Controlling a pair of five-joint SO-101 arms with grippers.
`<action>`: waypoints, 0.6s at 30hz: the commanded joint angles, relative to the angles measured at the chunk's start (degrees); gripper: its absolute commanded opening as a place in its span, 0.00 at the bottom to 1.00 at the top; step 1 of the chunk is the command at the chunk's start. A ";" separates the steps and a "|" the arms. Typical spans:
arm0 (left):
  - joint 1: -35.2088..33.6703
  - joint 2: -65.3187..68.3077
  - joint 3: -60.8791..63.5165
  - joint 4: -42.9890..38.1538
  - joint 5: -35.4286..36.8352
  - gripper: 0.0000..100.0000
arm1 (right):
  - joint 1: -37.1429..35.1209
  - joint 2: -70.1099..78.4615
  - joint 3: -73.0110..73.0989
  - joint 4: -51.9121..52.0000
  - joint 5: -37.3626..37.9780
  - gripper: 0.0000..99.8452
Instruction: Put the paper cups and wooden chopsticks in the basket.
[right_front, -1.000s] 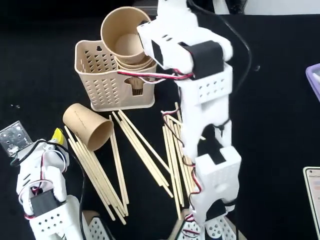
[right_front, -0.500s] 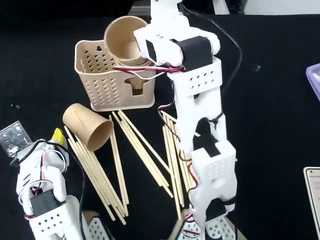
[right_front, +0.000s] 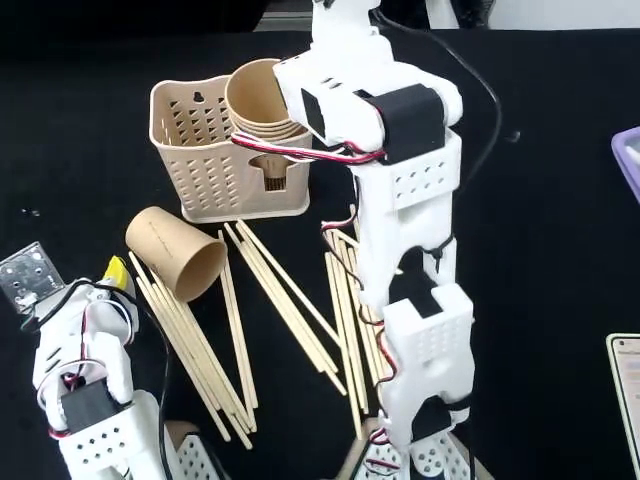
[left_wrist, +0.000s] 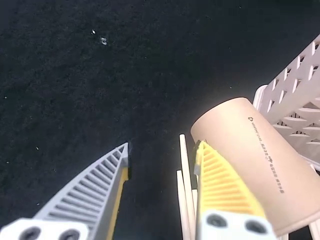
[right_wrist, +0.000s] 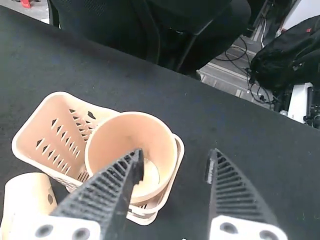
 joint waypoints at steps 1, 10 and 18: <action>0.04 -0.62 -0.40 -0.70 0.35 0.22 | -1.05 -6.64 1.27 1.85 -0.09 0.20; 0.04 -0.62 -0.40 -0.70 0.44 0.22 | -14.95 -28.35 31.43 1.58 2.64 0.20; 0.04 -0.62 -0.40 -0.70 0.44 0.22 | -25.93 -47.16 75.91 -9.14 17.32 0.20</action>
